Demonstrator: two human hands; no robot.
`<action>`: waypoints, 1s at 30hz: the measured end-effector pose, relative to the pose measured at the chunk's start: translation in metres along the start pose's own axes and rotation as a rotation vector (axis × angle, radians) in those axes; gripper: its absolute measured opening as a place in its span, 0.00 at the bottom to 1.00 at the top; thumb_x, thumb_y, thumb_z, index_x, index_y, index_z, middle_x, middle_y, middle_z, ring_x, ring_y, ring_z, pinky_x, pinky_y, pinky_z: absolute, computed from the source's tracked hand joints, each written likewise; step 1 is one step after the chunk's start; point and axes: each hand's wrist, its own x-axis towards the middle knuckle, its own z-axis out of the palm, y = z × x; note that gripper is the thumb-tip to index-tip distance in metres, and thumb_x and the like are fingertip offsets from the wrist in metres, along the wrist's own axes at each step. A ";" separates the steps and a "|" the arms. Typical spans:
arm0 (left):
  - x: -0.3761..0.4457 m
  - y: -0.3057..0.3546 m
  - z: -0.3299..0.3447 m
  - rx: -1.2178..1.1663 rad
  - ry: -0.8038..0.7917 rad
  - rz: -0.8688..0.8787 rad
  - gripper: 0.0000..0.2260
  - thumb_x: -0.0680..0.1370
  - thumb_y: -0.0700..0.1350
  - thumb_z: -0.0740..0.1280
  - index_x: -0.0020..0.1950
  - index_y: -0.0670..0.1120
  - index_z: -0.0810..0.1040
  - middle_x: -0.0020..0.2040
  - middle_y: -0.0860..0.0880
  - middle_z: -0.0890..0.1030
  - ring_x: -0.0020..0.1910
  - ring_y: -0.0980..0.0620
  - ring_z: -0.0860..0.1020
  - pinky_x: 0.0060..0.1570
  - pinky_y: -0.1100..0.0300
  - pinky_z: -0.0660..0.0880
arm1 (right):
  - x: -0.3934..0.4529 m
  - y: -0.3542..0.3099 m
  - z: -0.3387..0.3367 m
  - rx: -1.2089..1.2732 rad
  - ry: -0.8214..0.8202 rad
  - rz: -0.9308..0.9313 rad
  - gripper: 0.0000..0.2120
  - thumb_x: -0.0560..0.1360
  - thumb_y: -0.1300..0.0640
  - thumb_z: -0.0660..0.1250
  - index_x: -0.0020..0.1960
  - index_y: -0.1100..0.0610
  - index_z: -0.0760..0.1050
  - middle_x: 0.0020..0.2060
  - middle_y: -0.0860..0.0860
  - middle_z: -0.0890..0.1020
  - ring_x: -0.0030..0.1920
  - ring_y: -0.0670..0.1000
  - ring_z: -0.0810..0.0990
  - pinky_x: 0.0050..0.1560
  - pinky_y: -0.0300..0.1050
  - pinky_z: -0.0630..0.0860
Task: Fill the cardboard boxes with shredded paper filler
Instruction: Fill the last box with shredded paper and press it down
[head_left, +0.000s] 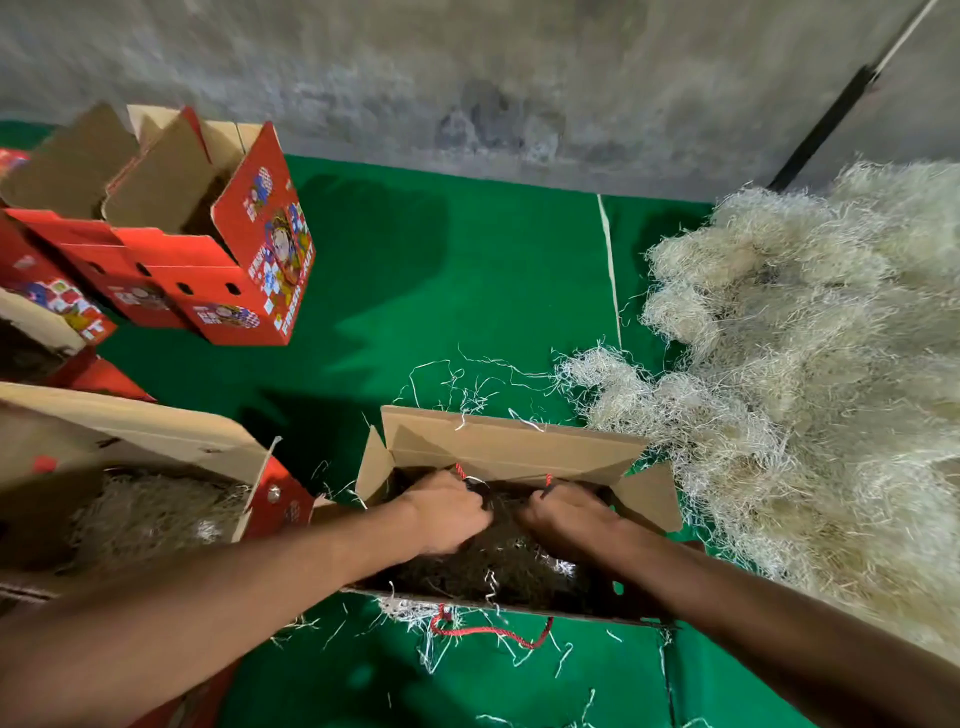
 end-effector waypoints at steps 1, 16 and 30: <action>0.005 0.000 0.001 -0.009 0.059 0.018 0.10 0.80 0.40 0.63 0.61 0.42 0.76 0.54 0.43 0.82 0.52 0.41 0.82 0.44 0.52 0.75 | 0.001 0.001 0.002 -0.010 0.007 -0.038 0.14 0.81 0.62 0.59 0.63 0.60 0.76 0.56 0.61 0.81 0.55 0.62 0.82 0.52 0.53 0.79; 0.030 -0.009 0.061 -0.386 -0.140 -0.286 0.20 0.86 0.50 0.54 0.75 0.44 0.67 0.74 0.42 0.69 0.71 0.43 0.69 0.66 0.50 0.67 | 0.016 -0.004 0.035 -0.199 -0.154 -0.043 0.35 0.80 0.48 0.65 0.81 0.58 0.54 0.78 0.61 0.58 0.75 0.64 0.62 0.71 0.62 0.66; 0.020 0.015 0.031 -0.574 -0.195 -0.214 0.12 0.83 0.44 0.58 0.61 0.43 0.77 0.58 0.44 0.78 0.58 0.47 0.77 0.64 0.49 0.72 | -0.011 -0.010 0.014 -0.032 -0.071 -0.082 0.13 0.81 0.59 0.62 0.62 0.61 0.78 0.60 0.60 0.81 0.60 0.62 0.80 0.54 0.51 0.75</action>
